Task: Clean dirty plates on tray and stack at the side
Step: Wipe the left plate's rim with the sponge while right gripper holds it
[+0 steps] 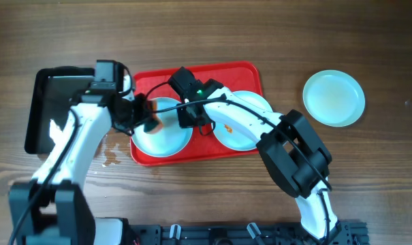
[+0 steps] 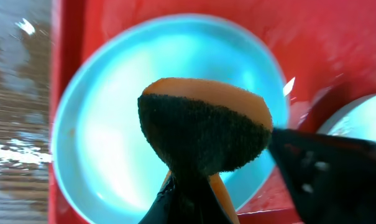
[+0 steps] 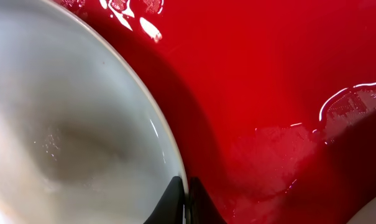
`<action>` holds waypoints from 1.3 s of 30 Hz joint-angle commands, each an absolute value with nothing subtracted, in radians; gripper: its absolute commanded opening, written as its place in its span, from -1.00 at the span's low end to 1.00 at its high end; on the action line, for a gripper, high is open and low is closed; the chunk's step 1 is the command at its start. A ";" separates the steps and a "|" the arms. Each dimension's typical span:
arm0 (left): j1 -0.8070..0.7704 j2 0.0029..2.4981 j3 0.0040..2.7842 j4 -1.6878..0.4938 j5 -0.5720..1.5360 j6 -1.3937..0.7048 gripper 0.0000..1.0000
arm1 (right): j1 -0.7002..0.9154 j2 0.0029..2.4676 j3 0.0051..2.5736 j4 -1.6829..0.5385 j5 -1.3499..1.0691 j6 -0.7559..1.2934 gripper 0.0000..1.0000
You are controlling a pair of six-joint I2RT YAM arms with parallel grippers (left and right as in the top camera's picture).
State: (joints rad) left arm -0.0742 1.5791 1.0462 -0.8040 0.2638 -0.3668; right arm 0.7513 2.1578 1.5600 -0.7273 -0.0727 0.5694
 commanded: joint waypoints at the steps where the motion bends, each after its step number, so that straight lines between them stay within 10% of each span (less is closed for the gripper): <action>1: -0.102 1.635 1.034 -0.801 0.269 -0.348 -0.92 | 0.715 2.156 1.552 -0.746 -0.069 0.610 -0.91; 26: -0.110 1.767 1.034 -0.661 0.255 -0.518 -0.92 | 0.670 2.156 1.552 -0.752 -0.109 0.791 -0.92; 39: -0.109 1.797 1.034 -0.699 -0.253 -0.517 -0.92 | 0.670 2.156 1.552 -0.753 -0.109 0.786 -0.91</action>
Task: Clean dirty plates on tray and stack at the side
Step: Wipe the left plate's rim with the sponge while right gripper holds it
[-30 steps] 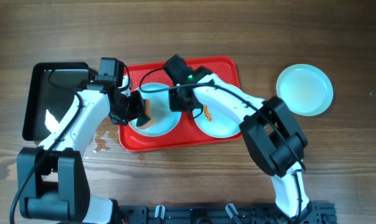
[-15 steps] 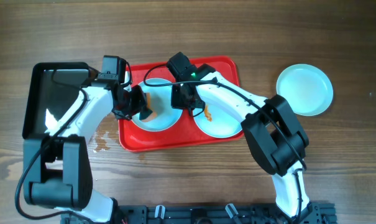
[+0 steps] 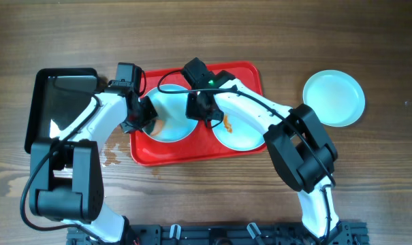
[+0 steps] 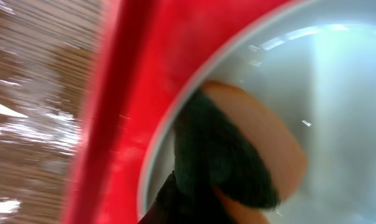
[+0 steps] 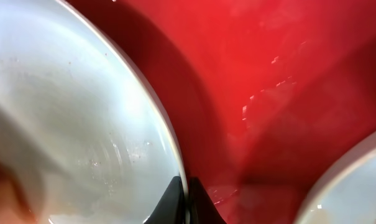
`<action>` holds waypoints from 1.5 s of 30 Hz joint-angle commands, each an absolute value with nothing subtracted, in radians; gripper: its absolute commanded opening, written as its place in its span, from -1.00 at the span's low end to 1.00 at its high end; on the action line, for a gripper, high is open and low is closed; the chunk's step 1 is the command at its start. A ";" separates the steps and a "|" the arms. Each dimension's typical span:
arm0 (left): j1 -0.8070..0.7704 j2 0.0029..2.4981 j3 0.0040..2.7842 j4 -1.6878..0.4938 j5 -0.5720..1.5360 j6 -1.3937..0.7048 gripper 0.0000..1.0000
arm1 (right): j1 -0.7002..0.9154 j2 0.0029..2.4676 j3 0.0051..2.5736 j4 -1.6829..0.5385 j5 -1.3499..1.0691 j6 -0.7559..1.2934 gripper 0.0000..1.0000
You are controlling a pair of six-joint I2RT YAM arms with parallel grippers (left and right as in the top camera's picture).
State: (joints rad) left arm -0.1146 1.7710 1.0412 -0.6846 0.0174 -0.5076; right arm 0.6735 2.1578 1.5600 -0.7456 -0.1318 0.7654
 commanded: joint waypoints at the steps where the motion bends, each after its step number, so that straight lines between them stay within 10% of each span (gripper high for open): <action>1: -0.109 1.797 1.034 -0.699 -0.271 -0.517 -0.92 | 0.670 2.156 1.552 -0.753 -0.109 0.786 -0.91; 26: -0.110 1.670 1.114 -0.693 -0.321 -0.513 -0.92 | 0.675 2.156 1.552 -0.775 -0.094 0.788 -0.92; 45: -0.191 1.768 1.113 -0.638 0.238 -0.514 -0.92 | 0.675 2.156 1.552 -0.775 -0.099 0.786 -0.91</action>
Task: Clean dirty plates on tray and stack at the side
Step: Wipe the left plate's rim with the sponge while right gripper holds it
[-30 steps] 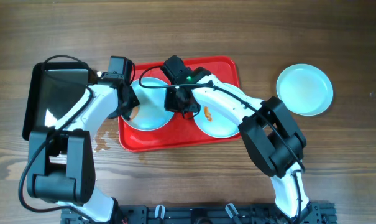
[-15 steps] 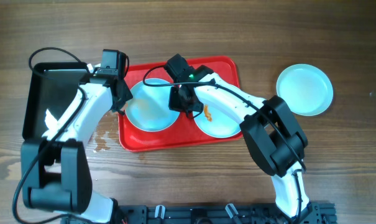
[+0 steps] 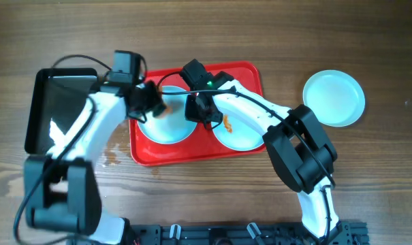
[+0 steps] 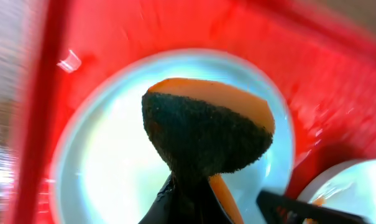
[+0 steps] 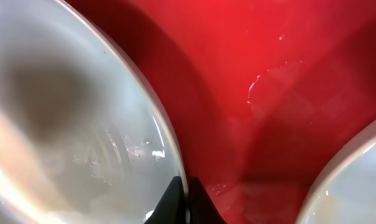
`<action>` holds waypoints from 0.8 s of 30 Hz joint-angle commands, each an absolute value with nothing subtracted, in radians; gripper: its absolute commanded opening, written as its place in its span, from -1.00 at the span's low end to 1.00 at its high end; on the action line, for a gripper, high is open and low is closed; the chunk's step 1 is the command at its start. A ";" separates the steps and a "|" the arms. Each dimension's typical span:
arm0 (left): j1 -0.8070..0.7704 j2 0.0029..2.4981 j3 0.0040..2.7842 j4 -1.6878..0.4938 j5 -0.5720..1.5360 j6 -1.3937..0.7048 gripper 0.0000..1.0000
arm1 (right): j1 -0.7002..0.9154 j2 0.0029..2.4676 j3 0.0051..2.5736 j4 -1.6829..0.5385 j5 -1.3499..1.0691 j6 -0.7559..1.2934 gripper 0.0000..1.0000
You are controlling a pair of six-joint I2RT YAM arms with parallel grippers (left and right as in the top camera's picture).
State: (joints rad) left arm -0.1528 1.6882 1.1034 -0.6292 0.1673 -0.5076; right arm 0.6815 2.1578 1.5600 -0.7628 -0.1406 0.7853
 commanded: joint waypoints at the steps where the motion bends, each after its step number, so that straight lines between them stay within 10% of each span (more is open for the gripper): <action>1: -0.203 1.793 1.113 -0.638 0.240 -0.514 -0.92 | 0.675 2.156 1.552 -0.775 -0.099 0.786 -0.91; 17: -0.152 1.837 1.114 -0.784 -0.315 -0.513 -0.92 | 0.675 2.156 1.552 -0.786 -0.098 0.785 -0.91; 24: -0.160 1.760 1.168 -0.814 -0.192 -0.513 -0.92 | 0.675 2.156 1.552 -0.773 -0.098 0.774 -0.91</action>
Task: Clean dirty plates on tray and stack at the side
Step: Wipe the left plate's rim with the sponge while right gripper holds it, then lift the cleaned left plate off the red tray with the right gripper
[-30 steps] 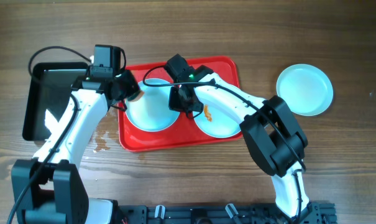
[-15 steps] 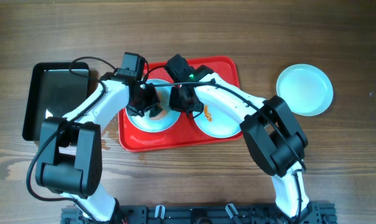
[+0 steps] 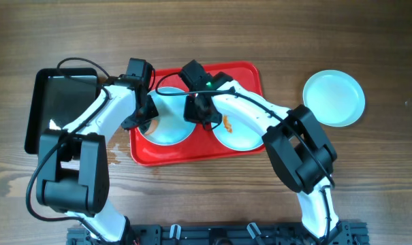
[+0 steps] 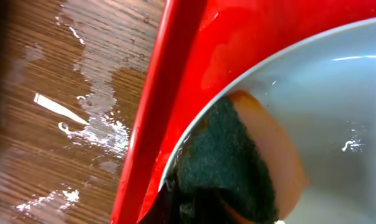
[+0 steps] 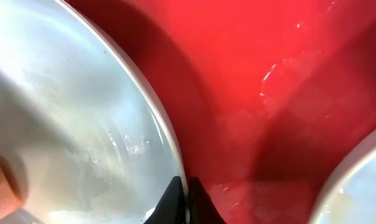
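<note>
A red tray (image 3: 246, 73) holds two pale plates. The left plate (image 3: 170, 122) is tipped up on edge. My right gripper (image 5: 186, 190) is shut on its rim (image 5: 166, 134). My left gripper (image 3: 146, 112) is shut on an orange sponge with a dark green scrub face (image 4: 228, 162), pressed into the plate's left inner edge (image 4: 312, 93) beside the tray wall (image 4: 153, 112). The right plate (image 3: 243, 133) lies flat with an orange smear (image 3: 228, 124). A clean pale plate (image 3: 334, 97) sits on the table at the right.
A black bin (image 3: 56, 109) stands left of the tray. Water drops (image 4: 91, 127) lie on the wooden table beside the tray's left edge, and a wet patch (image 3: 112, 153) shows in the overhead view.
My left gripper has moved the sponge from the upper middle of the plate down to its left inner edge by the tray wall. My right gripper has kept its hold on the rim.
My right gripper stayed shut on the left plate's rim throughout. The sponge in my left gripper stood over the plate's middle, then against its left edge, then back over its upper middle, and now at the left edge again.
</note>
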`<action>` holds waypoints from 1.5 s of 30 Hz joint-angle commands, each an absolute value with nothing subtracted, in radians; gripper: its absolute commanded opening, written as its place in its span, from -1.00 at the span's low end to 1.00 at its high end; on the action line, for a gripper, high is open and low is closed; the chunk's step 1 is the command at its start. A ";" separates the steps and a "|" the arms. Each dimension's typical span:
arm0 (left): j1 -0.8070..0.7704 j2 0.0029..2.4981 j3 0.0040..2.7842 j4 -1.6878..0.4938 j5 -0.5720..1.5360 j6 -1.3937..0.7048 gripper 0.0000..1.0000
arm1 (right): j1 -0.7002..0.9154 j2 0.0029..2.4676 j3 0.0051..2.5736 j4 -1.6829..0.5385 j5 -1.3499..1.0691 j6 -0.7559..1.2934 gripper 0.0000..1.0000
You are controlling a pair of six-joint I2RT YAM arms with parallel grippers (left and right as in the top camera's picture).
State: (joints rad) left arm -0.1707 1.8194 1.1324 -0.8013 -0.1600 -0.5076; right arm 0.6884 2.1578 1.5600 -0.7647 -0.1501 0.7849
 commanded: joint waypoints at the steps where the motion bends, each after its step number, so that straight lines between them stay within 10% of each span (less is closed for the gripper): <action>1: -0.162 1.748 1.175 -0.815 -0.164 -0.513 -0.92 | 0.675 2.156 1.552 -0.769 -0.098 0.756 -0.92; 14: -0.165 1.485 1.212 -0.881 0.115 -0.513 -0.92 | 0.669 2.149 1.630 -0.791 -0.040 0.602 -0.91; 26: -0.162 1.496 1.210 -0.985 0.017 -0.514 -0.92 | 0.666 2.039 1.989 -1.121 0.587 0.369 -0.91; 45: -0.109 1.542 1.210 -0.969 0.017 -0.513 -0.92 | 0.846 1.991 1.997 -0.974 1.309 -0.080 -0.91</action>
State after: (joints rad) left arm -0.1146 1.5246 1.2041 -0.9726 0.0273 -0.5076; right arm 0.7952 2.0026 1.9793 -1.0222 1.1275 0.0437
